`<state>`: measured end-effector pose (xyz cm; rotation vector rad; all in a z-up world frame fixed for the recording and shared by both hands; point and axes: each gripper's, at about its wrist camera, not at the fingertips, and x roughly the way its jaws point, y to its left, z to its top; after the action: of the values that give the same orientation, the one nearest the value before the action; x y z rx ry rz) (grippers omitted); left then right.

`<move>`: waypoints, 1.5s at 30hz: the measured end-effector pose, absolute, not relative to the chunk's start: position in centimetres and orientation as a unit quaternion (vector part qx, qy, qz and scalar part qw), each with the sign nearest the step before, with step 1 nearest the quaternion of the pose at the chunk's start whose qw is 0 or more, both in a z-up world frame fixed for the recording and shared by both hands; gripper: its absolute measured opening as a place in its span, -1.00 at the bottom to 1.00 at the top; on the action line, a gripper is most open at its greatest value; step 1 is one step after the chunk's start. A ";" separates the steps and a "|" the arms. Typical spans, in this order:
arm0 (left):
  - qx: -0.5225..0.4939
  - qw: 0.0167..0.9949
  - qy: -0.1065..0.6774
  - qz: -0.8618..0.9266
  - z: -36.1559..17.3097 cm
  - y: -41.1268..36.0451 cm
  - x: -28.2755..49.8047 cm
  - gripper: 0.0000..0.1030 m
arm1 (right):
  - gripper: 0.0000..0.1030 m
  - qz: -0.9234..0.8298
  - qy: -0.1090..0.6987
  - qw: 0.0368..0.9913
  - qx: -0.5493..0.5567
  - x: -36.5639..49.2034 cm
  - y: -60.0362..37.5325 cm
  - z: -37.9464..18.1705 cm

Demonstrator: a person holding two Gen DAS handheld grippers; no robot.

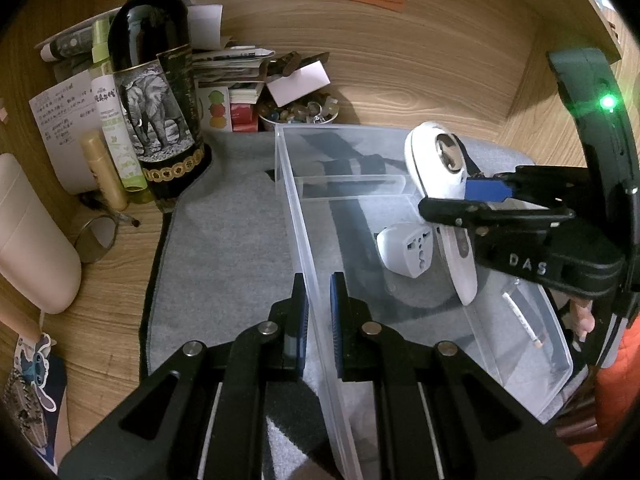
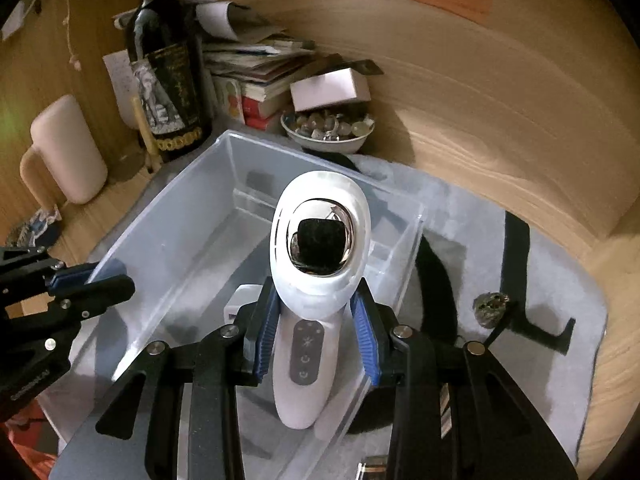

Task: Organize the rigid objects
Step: 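Carry the white device into the box and release it beside the adapter, then grasp the gold-and-black battery pack with the right tool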

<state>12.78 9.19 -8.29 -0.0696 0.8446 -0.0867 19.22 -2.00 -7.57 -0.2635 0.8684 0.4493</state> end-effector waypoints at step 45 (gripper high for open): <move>-0.029 0.910 0.411 -0.039 -8.3 9.3 12.8 -0.80 | 0.64 0.091 0.419 0.900 -0.072 12.6 -12.4 -7.4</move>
<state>12.77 9.32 -8.33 -0.0590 0.8469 -0.0809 12.63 -12.37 -7.36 -0.1494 0.8673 0.1873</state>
